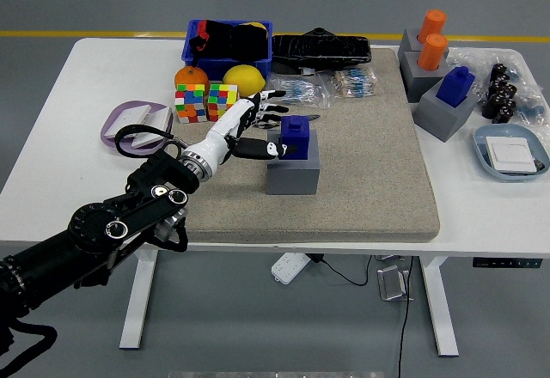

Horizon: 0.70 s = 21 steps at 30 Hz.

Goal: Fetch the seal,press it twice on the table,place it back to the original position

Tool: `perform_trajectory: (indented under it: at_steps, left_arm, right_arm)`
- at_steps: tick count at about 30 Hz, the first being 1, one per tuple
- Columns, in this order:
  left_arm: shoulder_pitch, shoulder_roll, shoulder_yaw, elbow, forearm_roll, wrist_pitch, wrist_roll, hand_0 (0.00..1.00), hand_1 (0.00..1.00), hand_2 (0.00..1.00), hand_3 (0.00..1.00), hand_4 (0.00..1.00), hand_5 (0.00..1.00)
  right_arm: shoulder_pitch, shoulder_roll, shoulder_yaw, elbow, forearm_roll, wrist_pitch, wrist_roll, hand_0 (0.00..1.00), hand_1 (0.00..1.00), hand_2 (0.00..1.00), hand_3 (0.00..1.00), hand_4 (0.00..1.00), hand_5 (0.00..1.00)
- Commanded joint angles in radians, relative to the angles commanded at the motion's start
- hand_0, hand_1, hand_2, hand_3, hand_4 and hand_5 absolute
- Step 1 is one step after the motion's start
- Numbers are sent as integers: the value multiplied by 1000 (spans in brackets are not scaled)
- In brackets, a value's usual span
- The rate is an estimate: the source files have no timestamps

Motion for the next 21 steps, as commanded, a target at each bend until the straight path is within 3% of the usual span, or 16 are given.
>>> perform_trajectory:
  at_steps: [21]
  left_arm:
    - [0, -18, 29, 32, -13, 8, -8, 846, 755, 739, 885, 921, 2]
  right_arm:
    - [-3, 0, -10, 1, 0, 1, 1, 869, 732, 711, 718, 825, 507]
